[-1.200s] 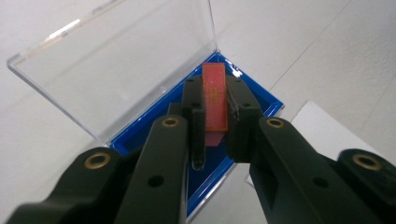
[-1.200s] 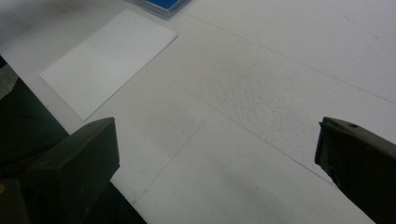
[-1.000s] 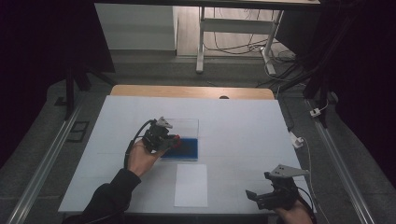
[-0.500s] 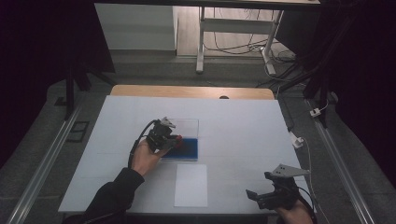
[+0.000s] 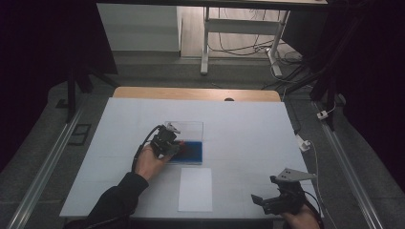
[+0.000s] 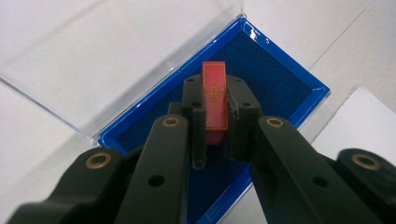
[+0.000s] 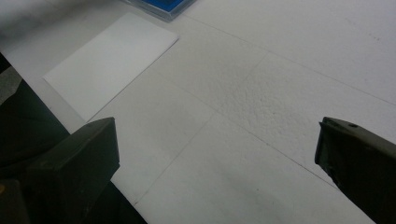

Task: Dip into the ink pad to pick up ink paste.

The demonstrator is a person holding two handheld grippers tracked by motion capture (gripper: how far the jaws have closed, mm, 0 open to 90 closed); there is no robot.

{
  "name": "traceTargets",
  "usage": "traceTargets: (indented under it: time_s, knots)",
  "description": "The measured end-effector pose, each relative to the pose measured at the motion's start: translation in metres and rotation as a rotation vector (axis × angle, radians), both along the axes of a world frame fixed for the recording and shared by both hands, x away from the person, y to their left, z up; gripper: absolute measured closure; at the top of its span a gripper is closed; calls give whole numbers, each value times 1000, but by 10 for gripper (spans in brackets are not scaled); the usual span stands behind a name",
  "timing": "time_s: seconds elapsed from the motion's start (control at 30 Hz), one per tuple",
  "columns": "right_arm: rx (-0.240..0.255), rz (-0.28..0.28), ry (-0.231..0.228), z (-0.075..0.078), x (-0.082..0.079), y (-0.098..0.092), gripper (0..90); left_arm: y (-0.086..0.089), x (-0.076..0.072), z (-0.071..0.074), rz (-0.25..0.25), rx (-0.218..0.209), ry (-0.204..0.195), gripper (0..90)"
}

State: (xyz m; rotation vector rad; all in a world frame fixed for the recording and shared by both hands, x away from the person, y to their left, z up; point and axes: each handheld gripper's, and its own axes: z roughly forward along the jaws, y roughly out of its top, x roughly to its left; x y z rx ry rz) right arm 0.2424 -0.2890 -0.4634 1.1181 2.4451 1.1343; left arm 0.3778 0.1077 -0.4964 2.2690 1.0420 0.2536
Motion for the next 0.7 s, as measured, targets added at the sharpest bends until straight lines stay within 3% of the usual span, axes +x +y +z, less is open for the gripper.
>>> traceTargets:
  time_s: [0.3, 0.57, 0.7]
  knots:
    - [-13, 4, 2, 0, 1, 2, 0, -10, -9, -1, 7, 59, -58, 802]
    - [-12, 6, 5, 0, 1, 2, 0, 6, 1, -5, 33, -73, 24, 803]
    - [-10, 8, 7, 0, 1, 2, 0, 1, -3, -4, 31, -33, -3, 802]
